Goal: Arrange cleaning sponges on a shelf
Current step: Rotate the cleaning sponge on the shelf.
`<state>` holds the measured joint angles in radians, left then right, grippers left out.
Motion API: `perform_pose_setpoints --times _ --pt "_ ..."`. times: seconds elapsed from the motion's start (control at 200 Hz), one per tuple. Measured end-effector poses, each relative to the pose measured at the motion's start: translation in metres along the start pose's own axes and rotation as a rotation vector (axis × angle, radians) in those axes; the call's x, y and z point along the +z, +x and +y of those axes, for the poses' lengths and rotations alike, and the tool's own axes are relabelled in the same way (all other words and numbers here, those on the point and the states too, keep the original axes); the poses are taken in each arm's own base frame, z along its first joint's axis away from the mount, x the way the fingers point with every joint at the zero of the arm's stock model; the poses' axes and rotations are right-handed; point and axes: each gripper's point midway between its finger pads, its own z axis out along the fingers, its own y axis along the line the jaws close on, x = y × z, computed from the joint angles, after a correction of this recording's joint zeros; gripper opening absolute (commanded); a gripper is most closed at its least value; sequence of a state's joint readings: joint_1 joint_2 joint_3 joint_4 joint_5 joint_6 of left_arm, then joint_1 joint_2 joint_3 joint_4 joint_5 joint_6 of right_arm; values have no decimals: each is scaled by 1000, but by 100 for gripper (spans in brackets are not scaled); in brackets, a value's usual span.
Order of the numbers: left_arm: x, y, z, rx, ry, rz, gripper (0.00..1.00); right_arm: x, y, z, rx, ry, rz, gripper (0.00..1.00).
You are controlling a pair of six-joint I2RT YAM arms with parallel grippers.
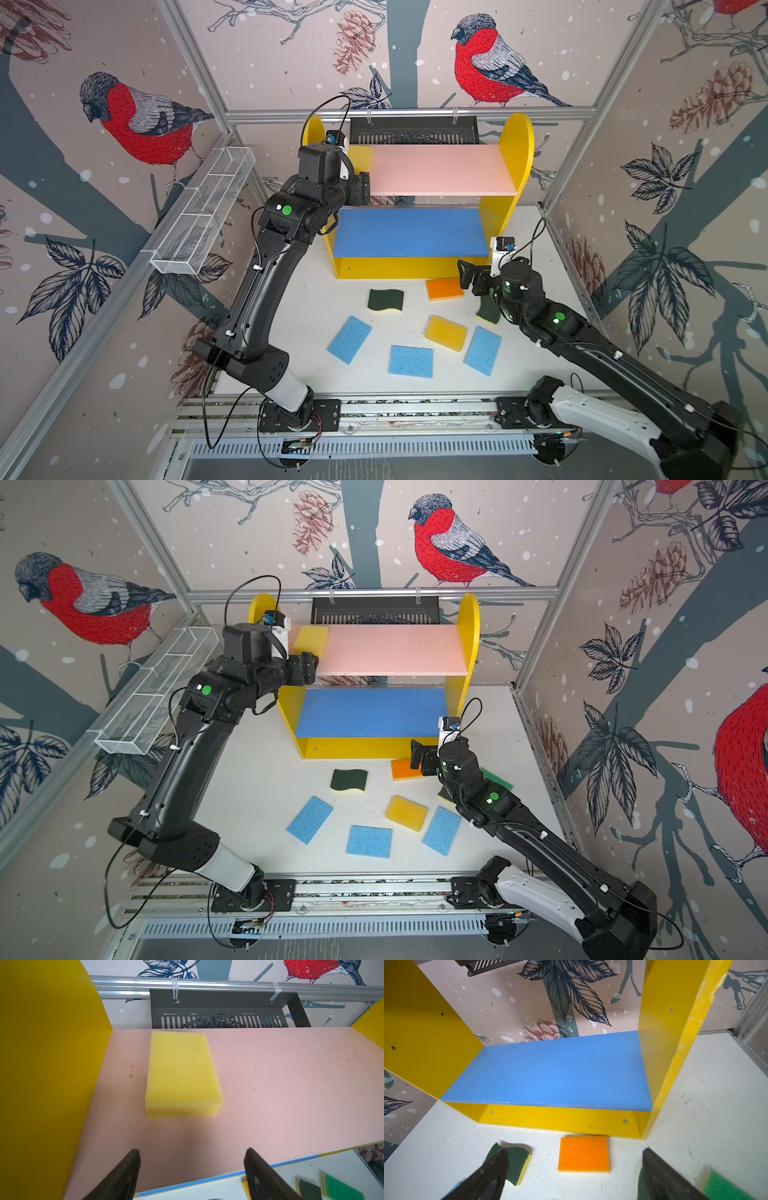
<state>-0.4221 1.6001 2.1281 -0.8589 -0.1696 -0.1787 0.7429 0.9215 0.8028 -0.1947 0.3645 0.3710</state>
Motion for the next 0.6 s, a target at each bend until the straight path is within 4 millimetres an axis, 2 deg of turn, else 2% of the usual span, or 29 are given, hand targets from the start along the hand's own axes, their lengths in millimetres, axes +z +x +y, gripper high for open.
perform_pose_setpoints --times 0.33,0.6 --pt "22 5 7 17 -14 32 84 -2 -2 0 1 -3 -6 100" --pt "27 6 8 38 -2 38 86 -5 -1 -3 3 6 -17 100"
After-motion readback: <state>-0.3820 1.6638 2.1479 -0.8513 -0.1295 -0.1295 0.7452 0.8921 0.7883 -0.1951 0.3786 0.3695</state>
